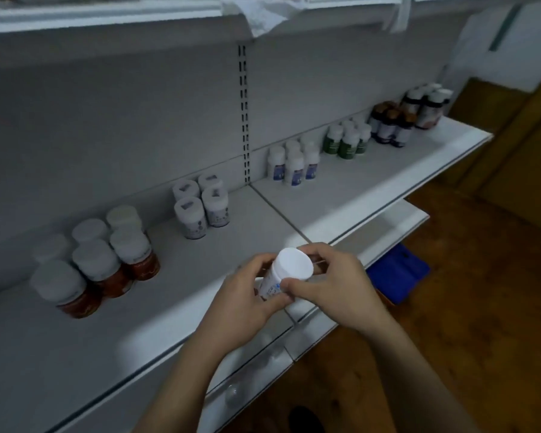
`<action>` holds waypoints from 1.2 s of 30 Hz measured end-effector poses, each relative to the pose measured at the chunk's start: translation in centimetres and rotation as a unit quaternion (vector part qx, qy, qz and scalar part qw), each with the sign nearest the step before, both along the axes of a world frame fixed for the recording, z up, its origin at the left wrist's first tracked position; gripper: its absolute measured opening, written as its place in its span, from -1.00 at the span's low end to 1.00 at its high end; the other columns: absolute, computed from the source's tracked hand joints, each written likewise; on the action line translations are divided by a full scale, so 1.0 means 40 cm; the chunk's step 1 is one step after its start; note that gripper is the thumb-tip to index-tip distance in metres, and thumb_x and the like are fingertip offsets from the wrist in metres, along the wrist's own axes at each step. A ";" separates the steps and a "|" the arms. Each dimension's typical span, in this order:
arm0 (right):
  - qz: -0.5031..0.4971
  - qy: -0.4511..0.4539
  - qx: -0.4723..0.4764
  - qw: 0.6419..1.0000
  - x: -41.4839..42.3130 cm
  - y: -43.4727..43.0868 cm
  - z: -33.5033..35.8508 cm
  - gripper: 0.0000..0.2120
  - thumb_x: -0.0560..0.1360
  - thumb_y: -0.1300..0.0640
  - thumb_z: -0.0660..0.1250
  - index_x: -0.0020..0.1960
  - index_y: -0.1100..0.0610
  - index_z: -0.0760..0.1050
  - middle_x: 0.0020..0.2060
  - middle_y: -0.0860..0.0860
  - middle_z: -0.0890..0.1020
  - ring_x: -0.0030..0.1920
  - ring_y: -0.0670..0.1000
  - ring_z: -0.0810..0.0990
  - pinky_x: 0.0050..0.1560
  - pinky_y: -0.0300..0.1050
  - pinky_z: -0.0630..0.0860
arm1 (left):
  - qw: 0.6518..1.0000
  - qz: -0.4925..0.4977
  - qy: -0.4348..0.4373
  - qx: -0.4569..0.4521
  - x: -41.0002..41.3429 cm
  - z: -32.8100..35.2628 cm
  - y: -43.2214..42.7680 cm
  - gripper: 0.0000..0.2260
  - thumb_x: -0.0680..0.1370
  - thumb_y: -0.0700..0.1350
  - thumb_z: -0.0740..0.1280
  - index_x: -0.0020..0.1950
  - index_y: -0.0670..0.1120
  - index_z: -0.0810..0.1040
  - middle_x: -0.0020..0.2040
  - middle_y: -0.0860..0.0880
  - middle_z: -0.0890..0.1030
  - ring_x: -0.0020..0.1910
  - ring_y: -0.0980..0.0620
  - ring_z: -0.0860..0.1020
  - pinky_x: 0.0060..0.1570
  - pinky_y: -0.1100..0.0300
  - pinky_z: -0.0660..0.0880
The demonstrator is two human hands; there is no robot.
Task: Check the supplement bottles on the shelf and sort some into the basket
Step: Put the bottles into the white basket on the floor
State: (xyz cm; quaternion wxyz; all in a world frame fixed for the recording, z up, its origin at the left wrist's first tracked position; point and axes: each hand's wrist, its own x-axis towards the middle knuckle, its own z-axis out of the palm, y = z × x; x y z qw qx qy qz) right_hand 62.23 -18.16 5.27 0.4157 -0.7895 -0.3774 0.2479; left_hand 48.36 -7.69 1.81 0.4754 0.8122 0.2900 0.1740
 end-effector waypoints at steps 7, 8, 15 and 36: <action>-0.171 -0.044 -0.041 0.983 0.045 -0.158 -0.080 -0.47 0.27 0.00 0.57 0.16 -0.11 0.43 0.04 -0.17 0.55 0.02 -0.11 0.52 -0.05 -0.17 0.54 | 0.960 -0.153 0.142 0.185 0.120 -0.040 -0.025 -0.38 0.47 0.30 0.32 0.46 0.14 0.25 0.43 0.11 0.37 0.35 0.08 0.39 0.31 0.06 0.39; -0.197 -0.047 -0.043 0.978 0.054 -0.187 -0.090 -0.44 0.29 -0.01 0.55 0.21 -0.11 0.40 0.08 -0.17 0.54 0.05 -0.09 0.52 0.01 -0.12 0.55 | 0.950 -0.176 0.155 0.207 0.142 -0.042 -0.038 -0.39 0.49 0.28 0.31 0.47 0.13 0.23 0.44 0.09 0.35 0.34 0.06 0.40 0.31 0.07 0.38; -0.325 -0.082 -0.079 0.939 0.141 -0.442 -0.134 -0.47 0.30 -0.05 0.53 0.20 -0.10 0.40 0.12 -0.09 0.52 0.09 -0.04 0.50 0.06 0.03 0.58 | 0.893 -0.319 0.183 0.259 0.351 -0.047 -0.202 -0.42 0.53 0.20 0.32 0.48 0.05 0.25 0.41 0.03 0.39 0.37 0.02 0.35 0.32 0.11 0.31; -0.630 -0.035 -0.093 0.771 0.385 -1.275 -0.221 -0.48 0.37 -0.04 0.52 0.26 0.01 0.42 0.14 -0.06 0.53 0.03 -0.07 0.49 -0.15 -0.27 0.45 | 0.721 -0.567 0.074 0.392 0.912 -0.034 -1.043 -0.47 0.57 0.23 0.22 0.49 0.08 0.24 0.43 0.07 0.38 0.40 0.05 0.33 0.36 0.00 0.32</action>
